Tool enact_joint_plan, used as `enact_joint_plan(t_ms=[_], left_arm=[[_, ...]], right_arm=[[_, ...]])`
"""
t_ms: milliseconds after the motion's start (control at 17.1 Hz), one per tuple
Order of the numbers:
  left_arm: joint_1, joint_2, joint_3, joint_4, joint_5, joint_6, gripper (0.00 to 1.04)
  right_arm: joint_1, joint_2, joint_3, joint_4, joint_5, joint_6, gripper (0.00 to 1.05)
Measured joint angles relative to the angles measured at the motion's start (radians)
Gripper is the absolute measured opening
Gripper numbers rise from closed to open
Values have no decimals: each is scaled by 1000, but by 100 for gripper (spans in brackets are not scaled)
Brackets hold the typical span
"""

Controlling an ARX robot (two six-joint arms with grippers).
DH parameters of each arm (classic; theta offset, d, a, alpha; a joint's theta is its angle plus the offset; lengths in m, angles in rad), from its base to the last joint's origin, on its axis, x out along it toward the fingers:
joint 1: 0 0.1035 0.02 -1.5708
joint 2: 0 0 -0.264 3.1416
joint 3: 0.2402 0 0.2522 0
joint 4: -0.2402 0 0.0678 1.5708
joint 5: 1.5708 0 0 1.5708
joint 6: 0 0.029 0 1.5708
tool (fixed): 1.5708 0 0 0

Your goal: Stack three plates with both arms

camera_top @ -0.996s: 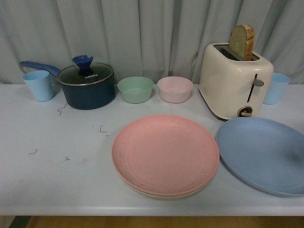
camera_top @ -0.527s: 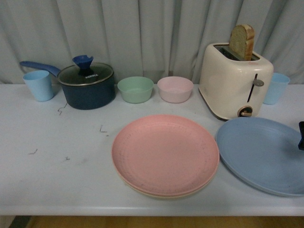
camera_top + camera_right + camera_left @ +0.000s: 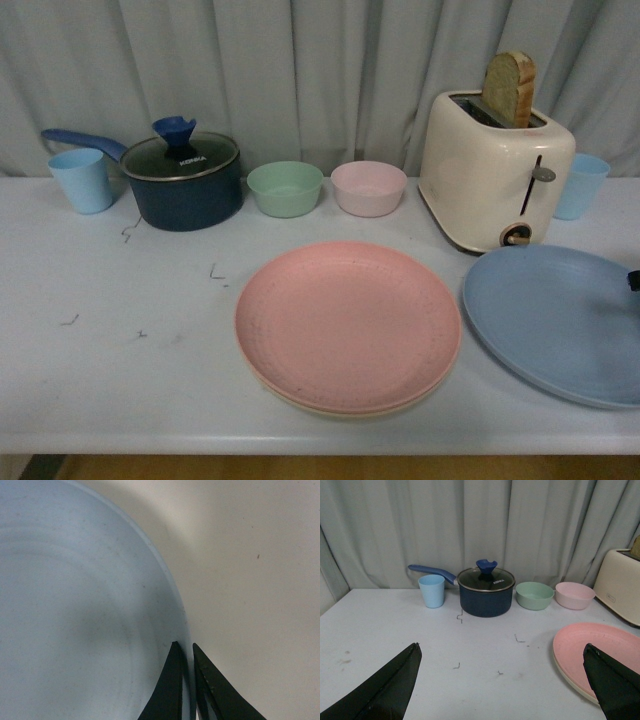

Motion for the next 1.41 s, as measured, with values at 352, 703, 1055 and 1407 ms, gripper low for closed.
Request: enact_joint_plan(t_ms=[352,703,1055,1407], left_arm=[[0,0,0,0,0,0,98],[0,0,0,0,0,0,98],[0,0,0,0,0,0,98],[0,0,0,0,0,0,98]], right_arm=[[-124,-353,-295,-2,-103,9,3],[90,-628,-397,25,-232,111,3],[374,-409,-318,140,-146,385,3],[452,-285,-235,149,-73,451,3]])
